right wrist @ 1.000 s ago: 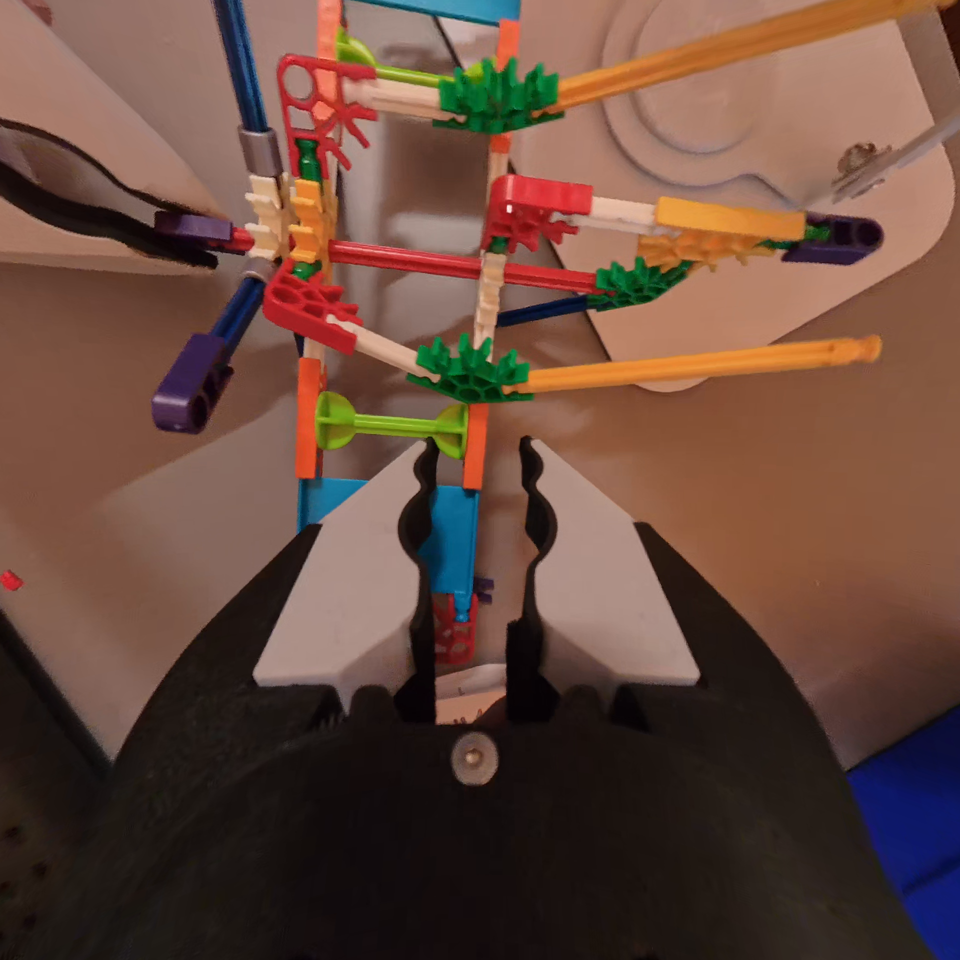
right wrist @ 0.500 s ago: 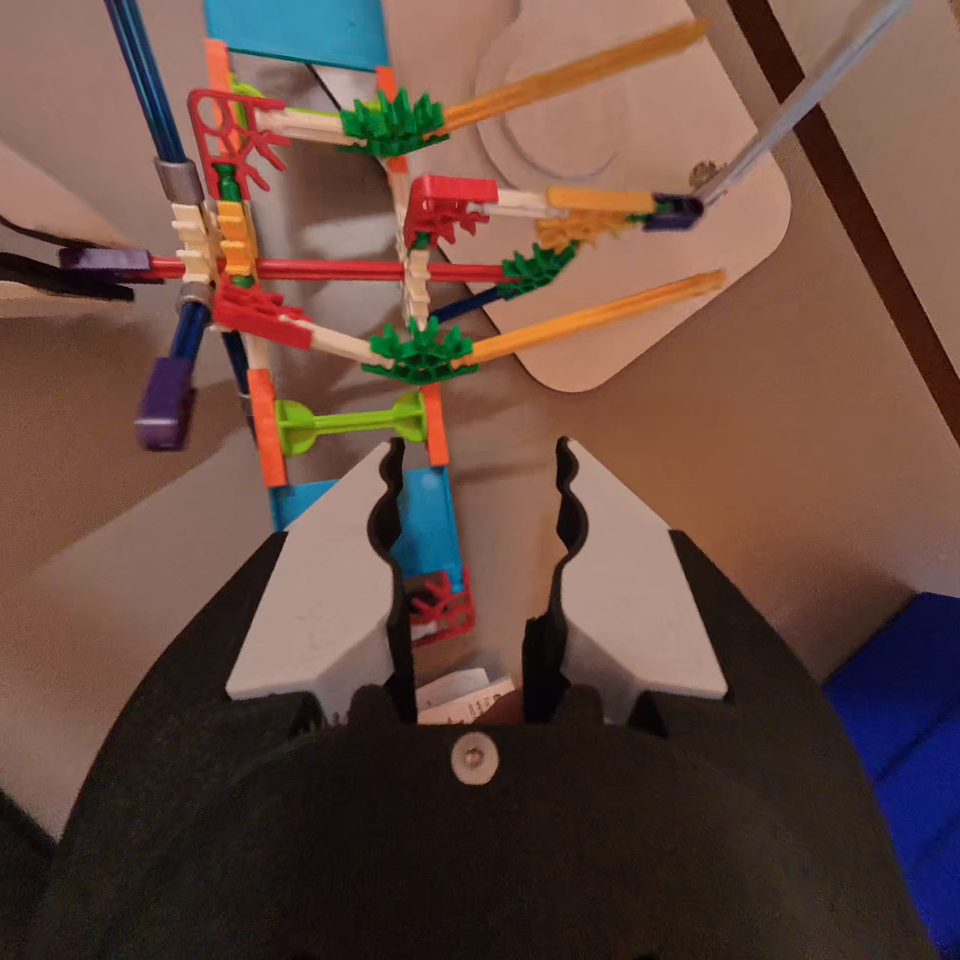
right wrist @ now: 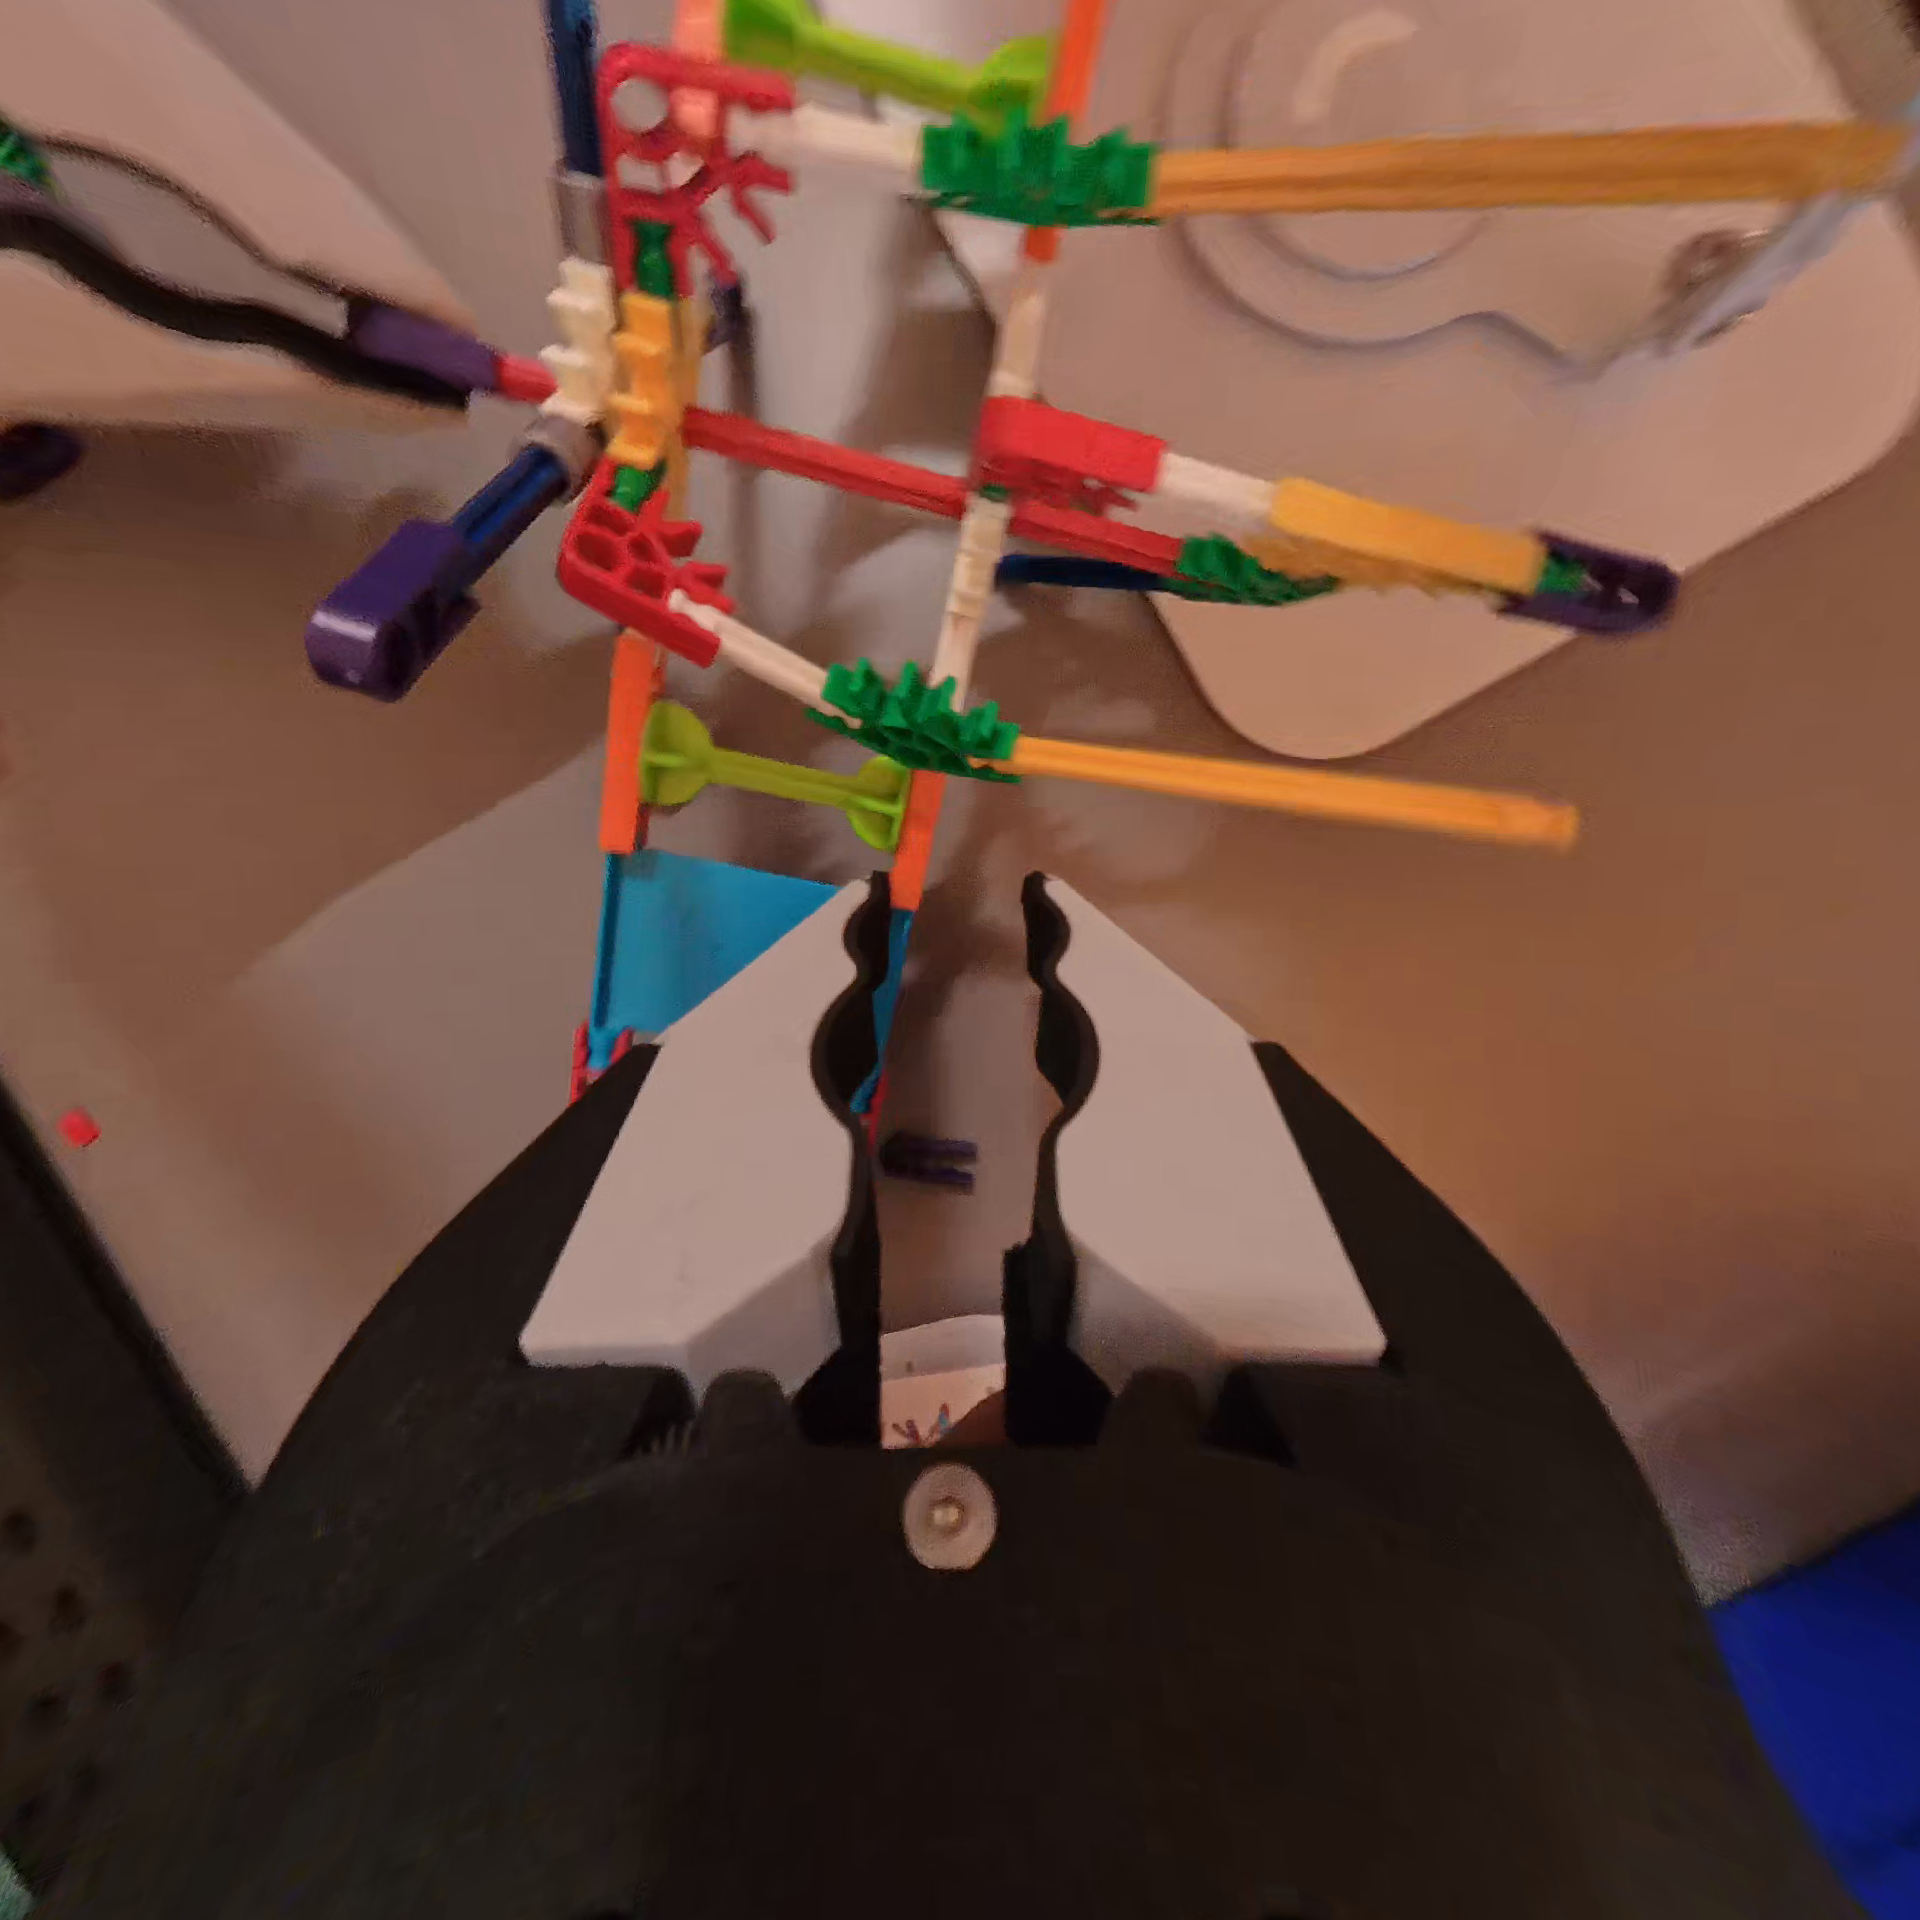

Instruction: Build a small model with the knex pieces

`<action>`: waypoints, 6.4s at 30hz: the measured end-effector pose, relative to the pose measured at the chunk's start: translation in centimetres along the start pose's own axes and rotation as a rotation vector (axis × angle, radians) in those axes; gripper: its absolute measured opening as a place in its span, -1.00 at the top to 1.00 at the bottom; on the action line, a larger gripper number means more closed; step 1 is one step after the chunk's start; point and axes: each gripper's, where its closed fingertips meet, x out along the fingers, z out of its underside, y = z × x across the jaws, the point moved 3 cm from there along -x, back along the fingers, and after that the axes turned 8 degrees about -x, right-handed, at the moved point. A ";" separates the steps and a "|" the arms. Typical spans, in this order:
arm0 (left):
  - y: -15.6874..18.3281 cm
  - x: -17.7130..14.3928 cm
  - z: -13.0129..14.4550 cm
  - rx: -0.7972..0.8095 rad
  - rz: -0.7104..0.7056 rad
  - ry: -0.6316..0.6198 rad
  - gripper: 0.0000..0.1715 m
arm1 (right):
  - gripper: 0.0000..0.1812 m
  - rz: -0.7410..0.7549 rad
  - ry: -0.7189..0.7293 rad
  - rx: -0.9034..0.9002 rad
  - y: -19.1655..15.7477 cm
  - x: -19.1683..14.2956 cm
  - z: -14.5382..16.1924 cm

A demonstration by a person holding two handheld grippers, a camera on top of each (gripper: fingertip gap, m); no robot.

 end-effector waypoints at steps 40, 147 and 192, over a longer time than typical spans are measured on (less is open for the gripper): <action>-5.5 -0.2 3.9 0.030 -0.119 -0.091 0.92 | 0.65 0.036 0.245 -0.321 -2.0 -4.2 -2.6; -6.5 -0.2 4.0 0.109 -0.200 -0.048 0.66 | 0.84 -0.102 0.197 -0.287 -2.7 -1.8 -1.5; -14.6 -22.4 3.8 -0.059 -0.500 0.256 0.62 | 0.53 -0.017 0.436 -0.669 -21.9 -2.8 -13.0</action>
